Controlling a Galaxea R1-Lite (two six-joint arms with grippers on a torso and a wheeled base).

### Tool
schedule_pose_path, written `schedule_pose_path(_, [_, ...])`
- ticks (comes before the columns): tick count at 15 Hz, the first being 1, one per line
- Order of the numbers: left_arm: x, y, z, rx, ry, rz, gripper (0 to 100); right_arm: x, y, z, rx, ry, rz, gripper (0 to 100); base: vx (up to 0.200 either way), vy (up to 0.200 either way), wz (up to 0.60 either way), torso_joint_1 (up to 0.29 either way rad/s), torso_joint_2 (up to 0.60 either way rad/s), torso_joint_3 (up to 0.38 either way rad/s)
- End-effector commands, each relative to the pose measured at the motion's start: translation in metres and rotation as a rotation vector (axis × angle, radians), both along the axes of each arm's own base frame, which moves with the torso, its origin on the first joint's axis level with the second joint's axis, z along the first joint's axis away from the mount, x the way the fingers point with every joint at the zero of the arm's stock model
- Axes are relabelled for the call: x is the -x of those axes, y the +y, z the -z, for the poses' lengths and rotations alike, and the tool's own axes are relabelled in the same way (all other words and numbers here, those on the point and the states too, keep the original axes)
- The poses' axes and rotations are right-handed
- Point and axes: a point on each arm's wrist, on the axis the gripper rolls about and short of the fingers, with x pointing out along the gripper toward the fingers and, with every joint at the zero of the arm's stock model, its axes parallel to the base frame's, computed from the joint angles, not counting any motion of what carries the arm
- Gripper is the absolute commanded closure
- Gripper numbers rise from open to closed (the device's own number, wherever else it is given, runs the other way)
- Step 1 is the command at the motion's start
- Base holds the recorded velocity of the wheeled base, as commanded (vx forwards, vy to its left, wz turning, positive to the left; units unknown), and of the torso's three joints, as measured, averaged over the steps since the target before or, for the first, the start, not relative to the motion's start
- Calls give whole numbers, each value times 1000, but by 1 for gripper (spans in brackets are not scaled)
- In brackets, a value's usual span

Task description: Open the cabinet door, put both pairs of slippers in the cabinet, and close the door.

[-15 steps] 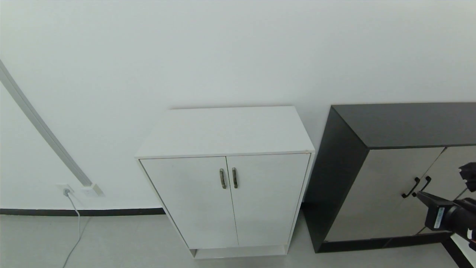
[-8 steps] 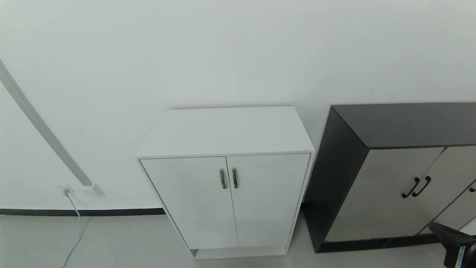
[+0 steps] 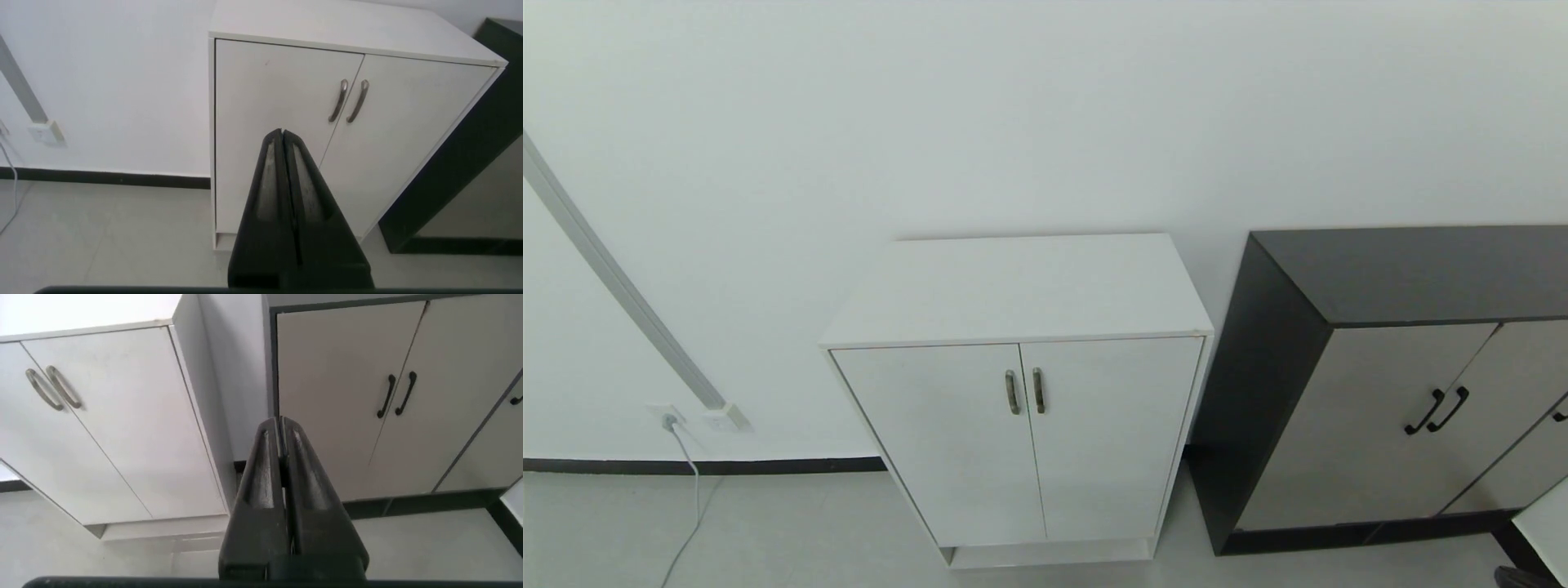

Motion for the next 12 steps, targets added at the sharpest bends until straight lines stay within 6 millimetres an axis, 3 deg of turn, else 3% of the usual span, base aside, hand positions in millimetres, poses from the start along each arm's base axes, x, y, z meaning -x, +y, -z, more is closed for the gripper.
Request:
schedule_pose_path(1, [0, 0, 0, 0, 0, -1, 100, 17, -1, 0, -9, -64, -25, 100, 0, 0, 0, 0, 0, 0])
schedule_pose_path(7, [0, 0, 0, 0, 0, -1, 100, 52, -2, 25, 16, 41, -171, 100, 0, 0, 0, 0, 0, 0])
schedule_pose_path(12, [0, 0, 0, 0, 0, -1, 100, 58, -4, 23, 6, -61, -109, 100, 0, 0, 0, 0, 0, 0])
